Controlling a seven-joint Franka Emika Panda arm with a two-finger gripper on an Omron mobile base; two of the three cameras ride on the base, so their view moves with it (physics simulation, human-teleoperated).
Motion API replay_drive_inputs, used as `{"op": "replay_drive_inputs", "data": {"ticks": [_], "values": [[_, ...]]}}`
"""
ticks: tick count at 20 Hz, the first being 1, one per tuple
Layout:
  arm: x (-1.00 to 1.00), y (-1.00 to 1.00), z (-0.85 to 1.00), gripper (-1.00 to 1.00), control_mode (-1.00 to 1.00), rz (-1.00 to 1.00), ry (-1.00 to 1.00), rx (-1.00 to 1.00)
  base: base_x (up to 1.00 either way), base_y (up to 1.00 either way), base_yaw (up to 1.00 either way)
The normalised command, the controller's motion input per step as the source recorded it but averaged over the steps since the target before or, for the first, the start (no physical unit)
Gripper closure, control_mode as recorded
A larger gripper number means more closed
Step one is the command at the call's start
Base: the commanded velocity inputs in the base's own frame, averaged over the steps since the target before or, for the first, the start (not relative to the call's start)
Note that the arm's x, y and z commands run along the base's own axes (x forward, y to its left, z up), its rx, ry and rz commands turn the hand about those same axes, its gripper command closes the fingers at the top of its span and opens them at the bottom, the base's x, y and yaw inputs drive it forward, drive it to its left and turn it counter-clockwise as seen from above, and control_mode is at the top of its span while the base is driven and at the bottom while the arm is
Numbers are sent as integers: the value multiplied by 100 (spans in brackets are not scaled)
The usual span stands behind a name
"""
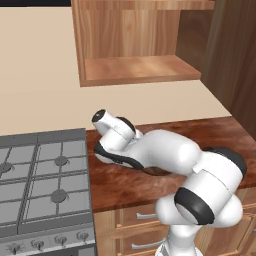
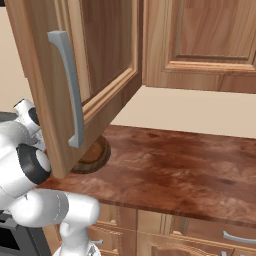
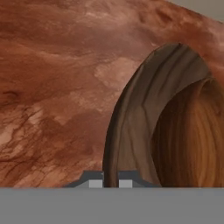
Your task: Pick up the bowls on the counter and stack them on top of one another in the open cabinet. Place the smaller bowl on top of the larger bowl.
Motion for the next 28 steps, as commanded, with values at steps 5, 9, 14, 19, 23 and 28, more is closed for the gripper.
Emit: {"op": "replay_drive_inputs", "data": {"ticks": [5,9,14,19,23,28], "values": [[0,0,40,100,-100,2,6,0,0,0,0],[0,0,36,100,-100,4,8,0,0,0,0],[0,0,33,100,-100,5,8,-3,0,0,0],[-1,0,31,100,-100,5,6,-4,0,0,0],[-5,0,29,100,-100,5,3,-5,0,0,0],[-12,0,31,100,-100,3,1,-5,0,0,0]]}}
